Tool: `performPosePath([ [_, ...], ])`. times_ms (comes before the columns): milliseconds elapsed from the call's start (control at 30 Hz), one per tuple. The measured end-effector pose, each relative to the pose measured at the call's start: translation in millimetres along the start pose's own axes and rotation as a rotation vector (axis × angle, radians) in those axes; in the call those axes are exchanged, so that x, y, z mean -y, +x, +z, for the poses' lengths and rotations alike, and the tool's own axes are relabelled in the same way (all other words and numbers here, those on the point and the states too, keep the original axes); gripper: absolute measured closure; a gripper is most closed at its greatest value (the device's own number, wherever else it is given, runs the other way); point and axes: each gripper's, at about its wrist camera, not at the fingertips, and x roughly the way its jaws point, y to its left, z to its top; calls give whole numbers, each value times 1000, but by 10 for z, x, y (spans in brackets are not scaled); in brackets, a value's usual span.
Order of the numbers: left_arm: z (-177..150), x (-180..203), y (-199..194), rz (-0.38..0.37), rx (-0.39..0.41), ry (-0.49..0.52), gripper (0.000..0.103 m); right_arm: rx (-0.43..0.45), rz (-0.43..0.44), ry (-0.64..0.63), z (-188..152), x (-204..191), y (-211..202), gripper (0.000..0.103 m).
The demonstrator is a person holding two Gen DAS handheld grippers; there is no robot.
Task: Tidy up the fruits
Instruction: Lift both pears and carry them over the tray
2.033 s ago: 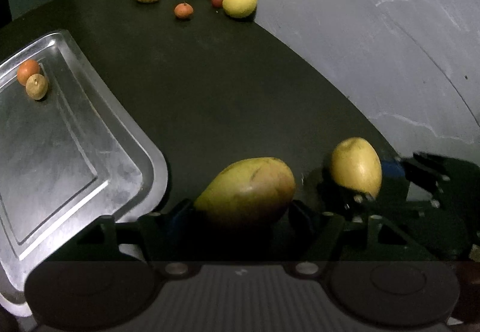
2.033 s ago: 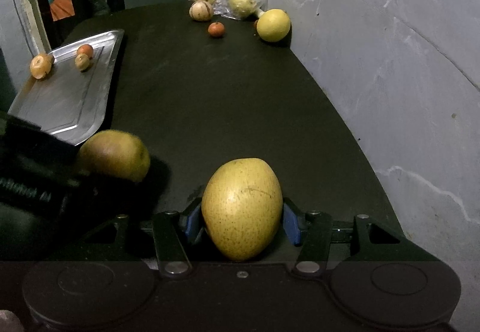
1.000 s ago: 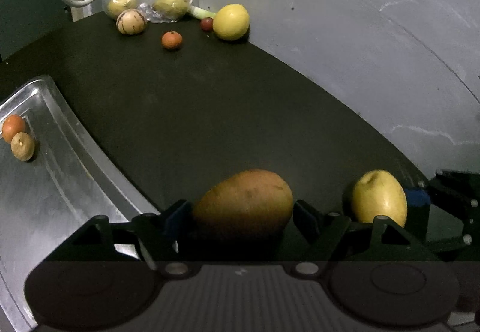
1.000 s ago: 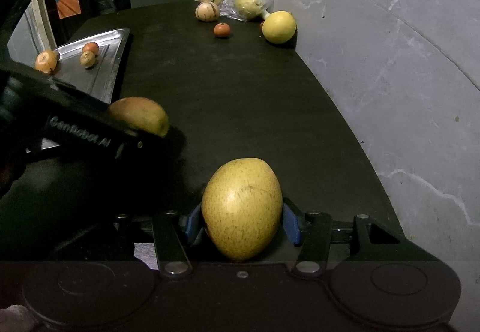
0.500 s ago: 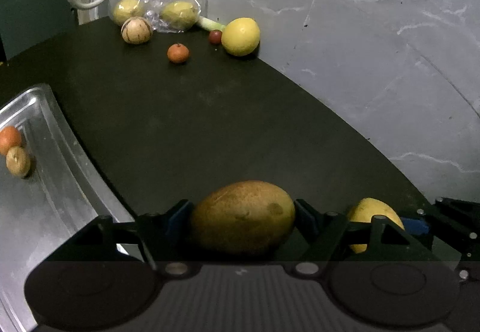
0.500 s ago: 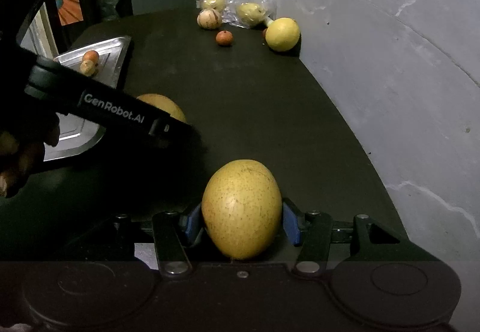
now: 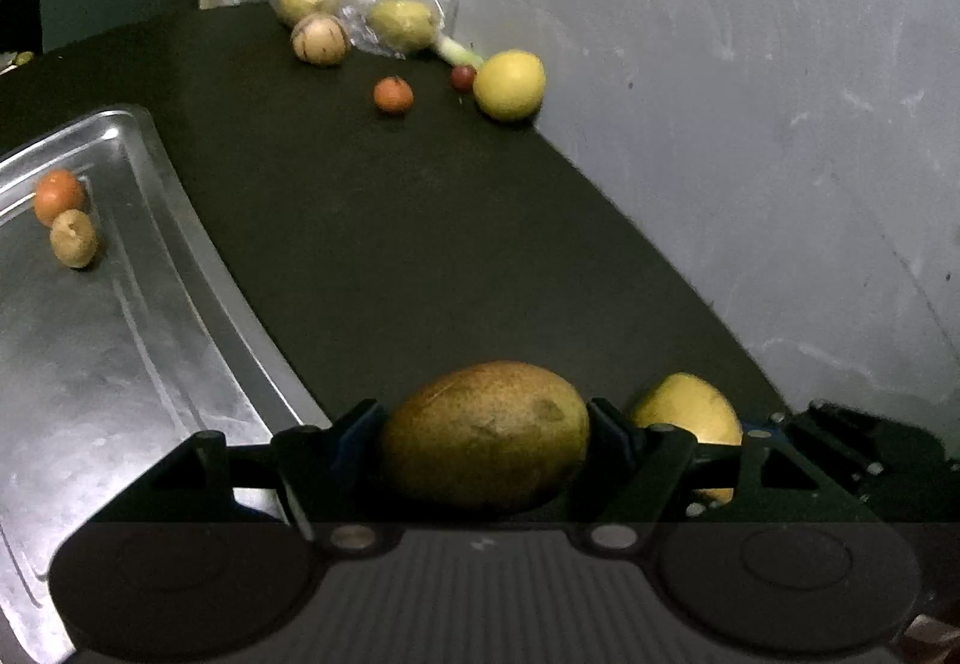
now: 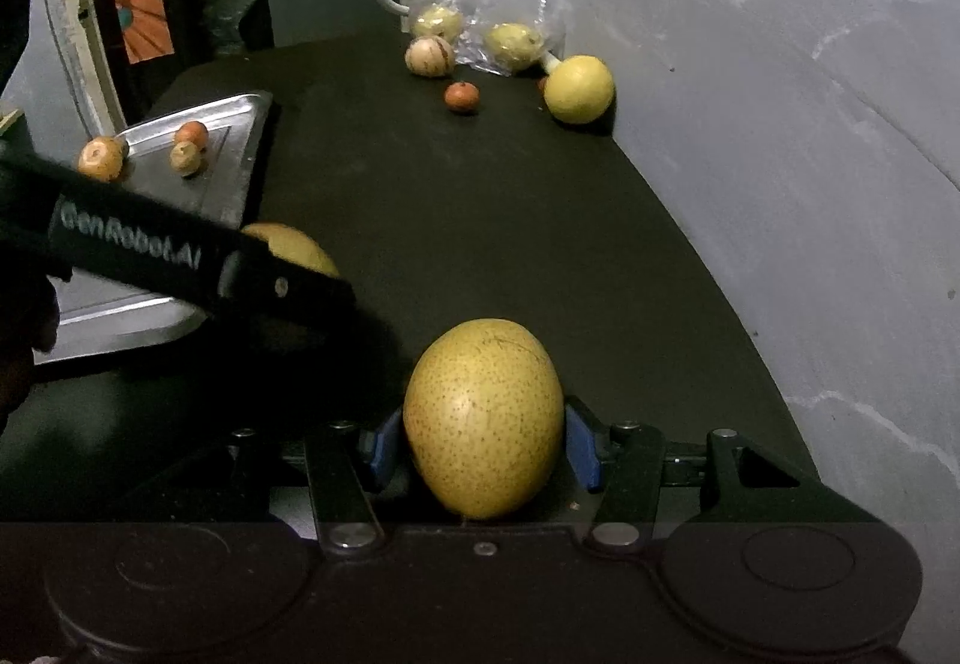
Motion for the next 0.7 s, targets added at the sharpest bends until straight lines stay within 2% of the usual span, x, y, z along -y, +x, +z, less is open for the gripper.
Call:
performPosePath([
  [267, 70, -200, -326, 15, 100, -81, 26, 43, 32, -36, 161, -156, -55, 47],
  [433, 105, -497, -541, 32, 140, -179, 26, 55, 84, -79, 324, -324, -29, 47],
  [700, -14, -990, -910, 137, 211, -299, 26, 66, 179, -156, 593, -736, 44, 47],
])
